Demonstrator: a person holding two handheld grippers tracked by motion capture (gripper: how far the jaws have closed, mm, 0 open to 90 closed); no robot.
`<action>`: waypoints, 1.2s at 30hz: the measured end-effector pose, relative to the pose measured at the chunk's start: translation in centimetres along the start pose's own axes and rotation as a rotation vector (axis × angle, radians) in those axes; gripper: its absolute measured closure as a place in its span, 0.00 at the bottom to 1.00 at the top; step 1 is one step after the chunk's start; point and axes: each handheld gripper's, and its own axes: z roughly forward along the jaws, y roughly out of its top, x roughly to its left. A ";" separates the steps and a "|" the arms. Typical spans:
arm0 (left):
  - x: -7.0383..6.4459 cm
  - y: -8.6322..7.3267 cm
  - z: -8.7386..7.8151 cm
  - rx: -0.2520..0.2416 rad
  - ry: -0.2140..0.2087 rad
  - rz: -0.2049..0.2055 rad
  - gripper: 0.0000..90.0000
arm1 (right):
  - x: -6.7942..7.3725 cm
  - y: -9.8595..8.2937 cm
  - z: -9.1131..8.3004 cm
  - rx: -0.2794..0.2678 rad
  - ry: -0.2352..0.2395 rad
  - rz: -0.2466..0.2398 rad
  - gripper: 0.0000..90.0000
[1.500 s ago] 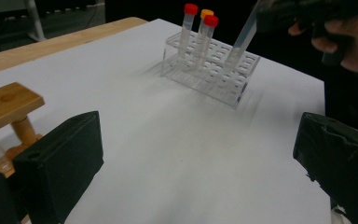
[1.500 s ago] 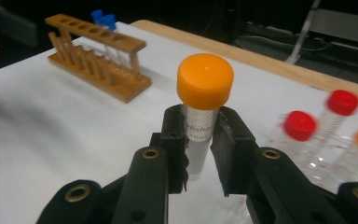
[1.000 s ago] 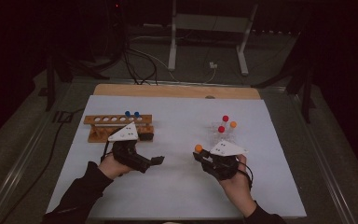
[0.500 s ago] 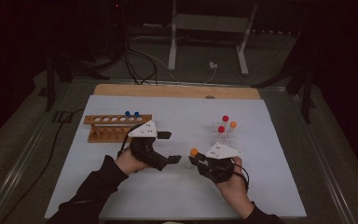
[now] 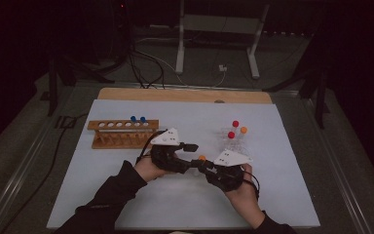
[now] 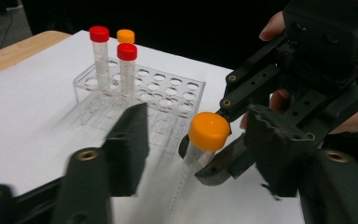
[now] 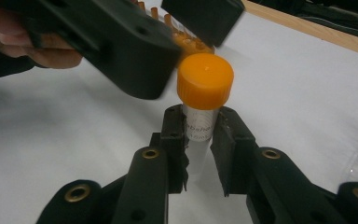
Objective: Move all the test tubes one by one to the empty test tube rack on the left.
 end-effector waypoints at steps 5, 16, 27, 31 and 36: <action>0.0 0.0 0.6 0.016 -0.016 0.001 0.64 | 0.0 0.1 -0.1 -0.003 0.000 0.002 0.83; 0.1 0.0 0.6 0.013 -0.027 0.008 0.79 | -0.2 0.1 -0.2 -0.010 0.001 0.002 0.82; 1.1 0.9 -2.6 -0.022 0.057 0.009 0.79 | -0.6 0.1 -0.6 -0.062 -0.003 -0.001 0.55; 1.6 1.3 -4.8 -0.040 0.106 0.006 0.79 | -0.8 0.2 -0.7 -0.076 -0.004 0.019 0.40; 2.6 1.5 -7.8 -0.067 0.182 -0.004 0.79 | -0.7 0.2 -0.9 -0.092 -0.008 0.024 0.30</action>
